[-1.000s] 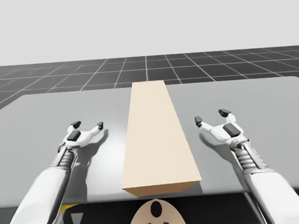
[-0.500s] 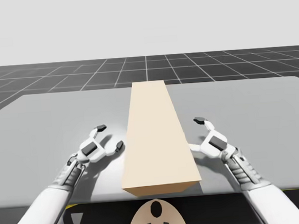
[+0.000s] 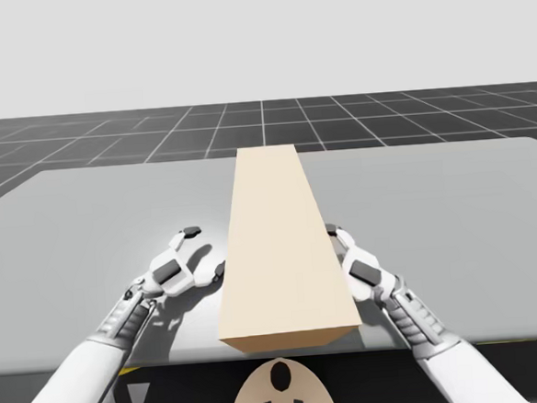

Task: Retrieve the object from inside the box.

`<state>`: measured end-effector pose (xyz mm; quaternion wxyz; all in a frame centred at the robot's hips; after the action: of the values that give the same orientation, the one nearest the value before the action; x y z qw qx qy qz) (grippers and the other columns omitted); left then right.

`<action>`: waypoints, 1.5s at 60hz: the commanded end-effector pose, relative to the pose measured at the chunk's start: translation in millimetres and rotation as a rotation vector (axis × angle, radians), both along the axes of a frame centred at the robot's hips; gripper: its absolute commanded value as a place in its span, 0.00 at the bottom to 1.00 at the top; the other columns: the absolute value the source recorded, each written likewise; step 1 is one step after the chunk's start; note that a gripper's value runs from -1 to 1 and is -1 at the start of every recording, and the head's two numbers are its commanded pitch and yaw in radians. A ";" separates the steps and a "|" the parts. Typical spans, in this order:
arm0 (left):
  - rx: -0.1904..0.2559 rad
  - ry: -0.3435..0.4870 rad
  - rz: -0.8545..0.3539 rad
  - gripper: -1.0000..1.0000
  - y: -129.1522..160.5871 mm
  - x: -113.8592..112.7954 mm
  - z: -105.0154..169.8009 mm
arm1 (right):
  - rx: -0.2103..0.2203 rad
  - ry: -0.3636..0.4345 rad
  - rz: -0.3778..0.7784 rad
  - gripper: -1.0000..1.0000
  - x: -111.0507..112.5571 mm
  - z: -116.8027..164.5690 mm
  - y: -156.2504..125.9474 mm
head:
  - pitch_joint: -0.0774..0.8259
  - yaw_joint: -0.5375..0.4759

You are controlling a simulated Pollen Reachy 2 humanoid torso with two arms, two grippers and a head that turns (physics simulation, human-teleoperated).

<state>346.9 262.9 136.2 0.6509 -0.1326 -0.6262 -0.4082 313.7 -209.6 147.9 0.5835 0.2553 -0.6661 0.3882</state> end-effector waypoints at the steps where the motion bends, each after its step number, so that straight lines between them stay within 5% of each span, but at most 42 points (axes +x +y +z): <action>1: 0.022 0.035 -0.021 0.00 -10.2 -4.9 -13.8 | 0.043 0.032 0.078 0.00 2.4 -4.7 28.9 | 0.09 0.50; 37: 0.047 0.029 -0.041 0.00 -15.2 -7.5 -17.2 | -0.024 0.123 0.165 0.02 50.8 -41.1 121.4 | 0.10 0.49; 38: 0.047 0.028 -0.041 0.00 -15.2 -7.5 -17.2 | -0.021 0.114 0.152 0.08 50.5 -42.1 122.5 | 0.10 0.49; 40: 0.048 0.028 -0.041 0.00 -15.2 -7.5 -17.1 | -0.020 0.127 0.150 0.47 50.7 -44.3 123.6 | 0.10 0.50; 41: 0.048 0.027 -0.041 0.00 -15.2 -7.6 -17.1 | -0.030 0.142 0.155 0.98 49.8 -46.6 124.1 | 0.10 0.50; 42: 0.048 0.027 -0.041 0.00 -15.2 -7.7 -17.1 | -0.033 0.144 0.155 1.00 49.7 -47.1 123.9 | 0.10 0.50; 58: 0.044 0.024 -0.039 0.00 -14.3 -7.6 -16.1 | -0.070 0.153 0.067 1.00 42.3 -44.1 79.9 | 0.09 0.50; 71: 0.040 0.023 -0.032 0.00 -12.3 -6.5 -15.1 | -0.023 0.097 -0.061 1.00 37.8 -22.6 -3.1 | 0.10 0.50; 90: 0.036 0.021 -0.022 0.00 -9.2 -5.7 -14.0 | 0.004 0.055 -0.187 1.00 22.0 -10.1 -80.8 | 0.10 0.50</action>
<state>348.1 260.6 138.9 0.6407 -0.1231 -0.6280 -0.4243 333.8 -260.5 117.6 0.6530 0.2238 -0.6381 0.3411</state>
